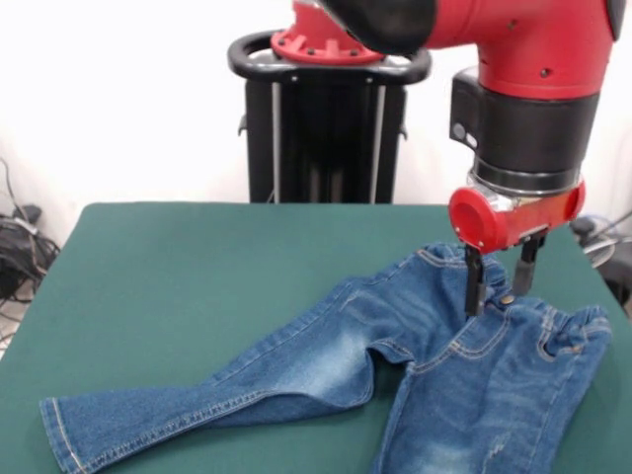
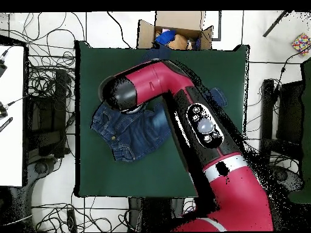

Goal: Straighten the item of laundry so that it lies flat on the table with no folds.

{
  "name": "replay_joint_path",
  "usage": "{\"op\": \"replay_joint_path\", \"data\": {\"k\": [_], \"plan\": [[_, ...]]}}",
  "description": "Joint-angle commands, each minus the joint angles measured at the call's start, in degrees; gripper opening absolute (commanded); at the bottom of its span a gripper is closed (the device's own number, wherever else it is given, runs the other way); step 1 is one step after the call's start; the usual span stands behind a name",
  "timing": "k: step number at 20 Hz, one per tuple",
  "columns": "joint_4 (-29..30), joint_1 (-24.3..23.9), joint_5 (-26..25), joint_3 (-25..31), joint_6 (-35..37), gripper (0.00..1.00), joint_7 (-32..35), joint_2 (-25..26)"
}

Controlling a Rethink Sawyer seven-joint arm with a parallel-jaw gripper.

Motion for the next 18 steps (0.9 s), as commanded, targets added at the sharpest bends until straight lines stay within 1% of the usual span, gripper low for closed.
{"op": "replay_joint_path", "data": {"k": [1, 5, 9, 18], "plan": [[8.57, 3.51, 2.24, -9.20, -6.55, 1.00, 20.65, 0.05], [9.13, 4.42, 3.43, -11.01, -8.69, 1.00, 19.47, 1.04], [9.64, 4.91, 4.56, -12.74, -9.91, 1.00, 18.22, 1.00], [7.70, 6.51, 7.34, -14.72, -8.85, 1.00, 15.45, 1.25]]}}
